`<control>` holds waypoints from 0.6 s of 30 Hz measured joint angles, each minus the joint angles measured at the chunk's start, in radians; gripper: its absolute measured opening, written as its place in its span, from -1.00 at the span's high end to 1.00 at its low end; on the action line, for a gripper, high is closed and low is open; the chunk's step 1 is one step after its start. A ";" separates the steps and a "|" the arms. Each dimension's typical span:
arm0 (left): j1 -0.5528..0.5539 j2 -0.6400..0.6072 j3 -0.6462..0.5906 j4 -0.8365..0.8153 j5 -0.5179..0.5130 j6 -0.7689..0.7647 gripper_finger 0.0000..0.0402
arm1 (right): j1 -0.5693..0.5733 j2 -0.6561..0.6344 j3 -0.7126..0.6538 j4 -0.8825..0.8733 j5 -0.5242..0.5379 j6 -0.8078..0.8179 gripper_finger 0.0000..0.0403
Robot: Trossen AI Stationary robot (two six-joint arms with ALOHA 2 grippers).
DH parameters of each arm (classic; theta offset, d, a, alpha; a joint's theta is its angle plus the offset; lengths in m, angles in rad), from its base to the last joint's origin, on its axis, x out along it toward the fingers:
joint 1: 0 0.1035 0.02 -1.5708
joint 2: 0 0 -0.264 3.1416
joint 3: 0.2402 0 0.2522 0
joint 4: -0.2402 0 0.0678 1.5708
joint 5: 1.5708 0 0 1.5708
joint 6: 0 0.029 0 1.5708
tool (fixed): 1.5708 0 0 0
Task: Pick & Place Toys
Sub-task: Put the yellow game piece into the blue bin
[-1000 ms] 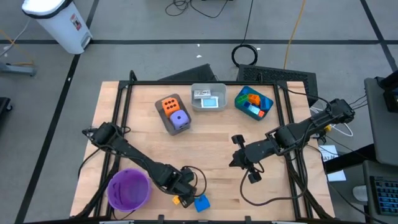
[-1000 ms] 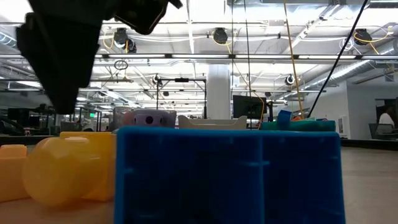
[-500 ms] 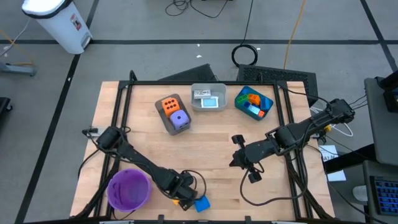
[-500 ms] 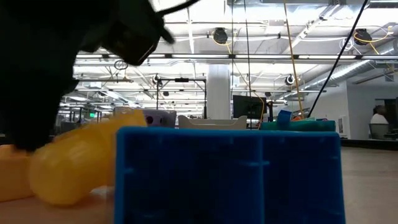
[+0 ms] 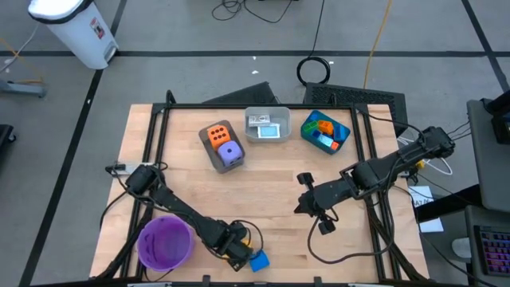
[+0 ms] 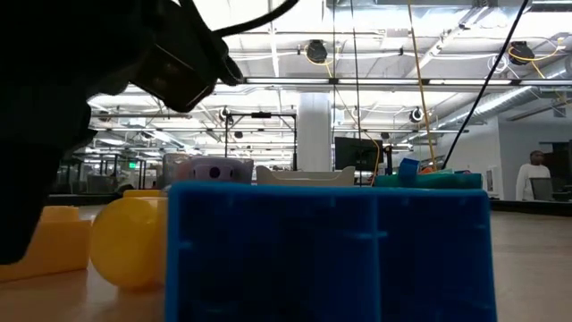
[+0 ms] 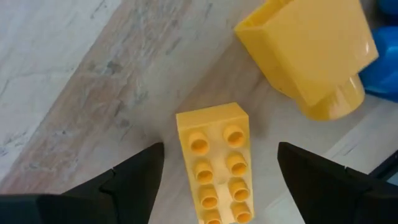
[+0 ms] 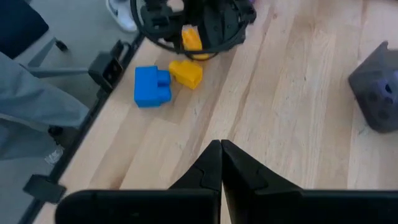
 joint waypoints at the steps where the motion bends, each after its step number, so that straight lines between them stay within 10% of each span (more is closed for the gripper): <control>1: 0.000 0.005 0.001 -0.002 0.007 -0.010 -0.61 | 0.000 0.000 -0.006 -0.002 0.001 0.000 1.00; 13: 0.026 0.010 -0.002 -0.013 0.005 -0.057 0.22 | 0.000 0.000 -0.086 0.076 -0.001 0.044 1.00; 18: 0.059 -0.019 -0.007 -0.004 -0.008 -0.029 0.28 | -0.017 -0.010 -0.087 0.146 -0.002 0.052 1.00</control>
